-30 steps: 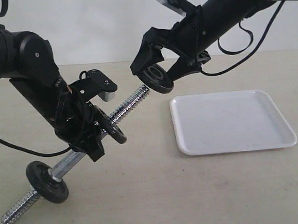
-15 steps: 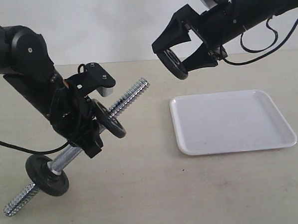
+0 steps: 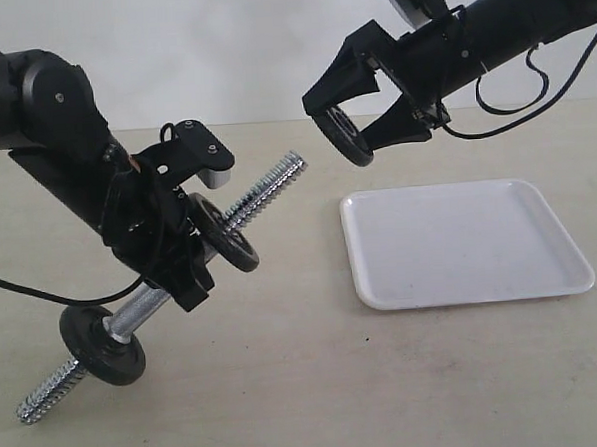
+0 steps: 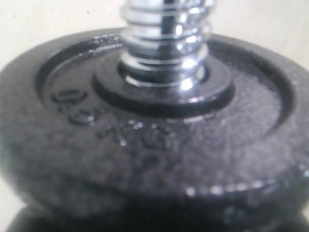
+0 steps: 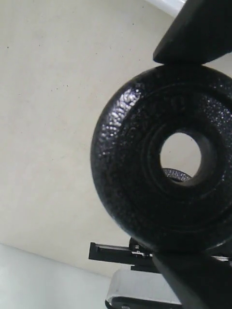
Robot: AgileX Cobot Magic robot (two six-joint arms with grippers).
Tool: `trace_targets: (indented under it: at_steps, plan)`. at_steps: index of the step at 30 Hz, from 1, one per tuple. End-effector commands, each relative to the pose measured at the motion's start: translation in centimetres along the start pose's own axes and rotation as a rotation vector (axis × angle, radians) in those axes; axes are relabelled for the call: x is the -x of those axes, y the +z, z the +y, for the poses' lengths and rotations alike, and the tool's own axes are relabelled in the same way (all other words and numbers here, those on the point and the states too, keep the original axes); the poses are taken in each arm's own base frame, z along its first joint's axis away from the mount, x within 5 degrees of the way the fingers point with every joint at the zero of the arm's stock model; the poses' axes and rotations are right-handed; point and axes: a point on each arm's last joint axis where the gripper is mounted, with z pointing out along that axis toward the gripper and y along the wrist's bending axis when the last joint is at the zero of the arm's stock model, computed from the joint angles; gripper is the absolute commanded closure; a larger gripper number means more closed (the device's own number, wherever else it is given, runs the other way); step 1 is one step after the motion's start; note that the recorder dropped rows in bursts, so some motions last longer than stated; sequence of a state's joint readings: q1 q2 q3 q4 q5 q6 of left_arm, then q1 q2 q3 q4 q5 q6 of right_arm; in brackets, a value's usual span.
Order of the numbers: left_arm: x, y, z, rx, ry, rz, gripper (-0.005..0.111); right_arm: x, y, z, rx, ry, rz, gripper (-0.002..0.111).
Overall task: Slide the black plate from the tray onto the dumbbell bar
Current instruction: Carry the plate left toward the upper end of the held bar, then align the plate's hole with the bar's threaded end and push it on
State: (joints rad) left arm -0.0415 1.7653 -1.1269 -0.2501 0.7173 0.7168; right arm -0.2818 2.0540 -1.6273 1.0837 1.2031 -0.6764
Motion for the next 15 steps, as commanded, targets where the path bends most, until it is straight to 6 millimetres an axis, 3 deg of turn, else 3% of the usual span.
trace_targets:
  at_steps: [1,8,15]
  plan:
    - [1.9,-2.7,0.4,0.087,0.007,-0.169,0.103,0.4,0.2,1.9,0.055,-0.016,-0.012,0.1]
    - [2.1,-2.8,0.6,0.109,0.024,-0.191,0.103,0.0,1.8,3.2,0.071,-0.016,0.027,0.1]
    - [1.6,-2.0,0.8,0.134,0.034,-0.176,0.103,-0.1,1.2,3.8,0.048,-0.014,0.031,0.1]
